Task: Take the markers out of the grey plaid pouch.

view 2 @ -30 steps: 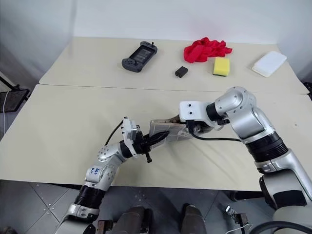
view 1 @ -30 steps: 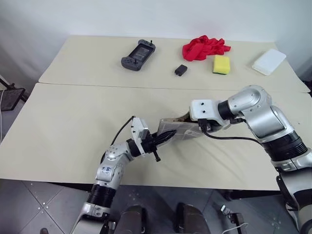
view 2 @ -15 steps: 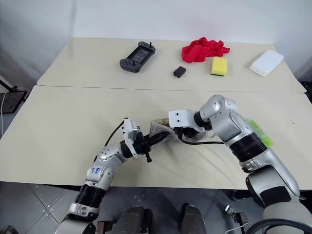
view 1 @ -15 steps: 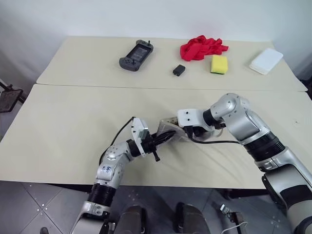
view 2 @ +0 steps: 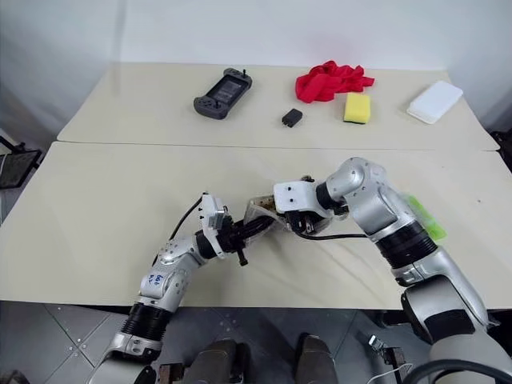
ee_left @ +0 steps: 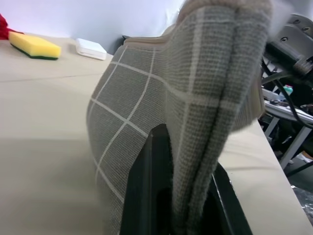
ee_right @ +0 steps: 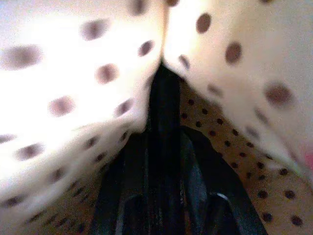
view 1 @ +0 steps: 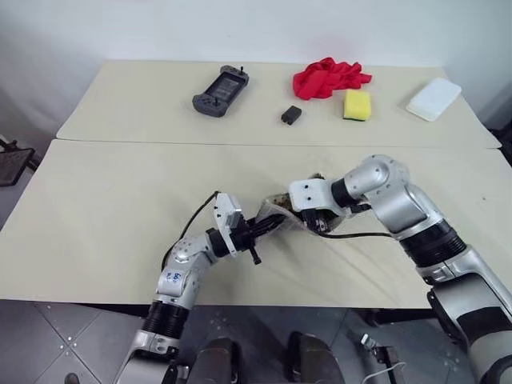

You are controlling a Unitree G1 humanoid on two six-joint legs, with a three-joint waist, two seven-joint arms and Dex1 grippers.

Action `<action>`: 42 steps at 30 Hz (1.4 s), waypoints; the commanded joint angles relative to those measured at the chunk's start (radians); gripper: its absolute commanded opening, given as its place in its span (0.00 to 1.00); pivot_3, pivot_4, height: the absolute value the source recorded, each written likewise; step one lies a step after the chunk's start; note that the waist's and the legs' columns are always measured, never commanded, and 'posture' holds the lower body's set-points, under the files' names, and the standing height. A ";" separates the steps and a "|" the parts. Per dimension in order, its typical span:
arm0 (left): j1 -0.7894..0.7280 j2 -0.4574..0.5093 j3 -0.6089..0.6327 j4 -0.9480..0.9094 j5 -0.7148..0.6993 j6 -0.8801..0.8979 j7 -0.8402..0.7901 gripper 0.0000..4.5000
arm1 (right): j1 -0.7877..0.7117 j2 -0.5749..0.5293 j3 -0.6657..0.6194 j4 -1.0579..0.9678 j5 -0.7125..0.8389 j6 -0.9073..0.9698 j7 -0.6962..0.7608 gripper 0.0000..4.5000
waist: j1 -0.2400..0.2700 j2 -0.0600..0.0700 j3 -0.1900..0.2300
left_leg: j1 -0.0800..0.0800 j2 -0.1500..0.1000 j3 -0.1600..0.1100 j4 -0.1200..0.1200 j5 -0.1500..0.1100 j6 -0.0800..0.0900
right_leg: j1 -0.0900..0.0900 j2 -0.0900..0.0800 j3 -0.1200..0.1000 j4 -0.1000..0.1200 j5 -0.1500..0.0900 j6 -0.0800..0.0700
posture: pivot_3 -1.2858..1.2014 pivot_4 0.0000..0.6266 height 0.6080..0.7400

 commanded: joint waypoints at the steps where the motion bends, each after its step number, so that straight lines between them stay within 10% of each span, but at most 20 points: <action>1: 0.015 0.003 0.002 -0.044 -0.003 -0.002 -0.001 0.00 | -0.004 -0.035 -0.086 -0.049 0.065 -0.026 0.006 0.12 | 0.000 0.000 0.000 | 0.000 0.000 0.000 0.000 0.000 0.000 | 0.000 0.000 0.000 0.000 0.000 0.000 | 0.52 0.24 1.00; 24: 0.044 0.000 0.005 -0.067 -0.005 0.015 0.009 0.00 | 0.123 -0.079 -0.391 0.120 0.430 -0.308 0.068 0.12 | 0.002 0.000 0.000 | 0.000 0.000 0.000 0.000 0.000 0.000 | 0.001 0.000 0.000 0.000 0.000 0.000 | 0.52 0.24 1.00; 35: 0.008 0.030 0.028 -0.056 -0.033 0.050 -0.027 0.00 | 0.064 -0.108 -0.657 -0.034 0.844 0.353 -0.232 0.12 | 0.009 0.000 0.000 | 0.000 0.003 -0.001 0.000 0.000 0.000 | 0.000 -0.002 0.000 0.000 0.000 0.000 | 0.52 0.24 1.00; 42: -0.026 0.075 0.054 -0.071 -0.097 0.149 -0.082 0.00 | 0.170 -0.304 -0.560 0.105 0.666 0.536 -0.323 0.12 | 0.024 0.000 0.000 | -0.001 0.002 0.000 0.000 -0.001 0.001 | 0.000 -0.002 0.000 -0.001 0.000 0.000 | 0.52 0.24 1.00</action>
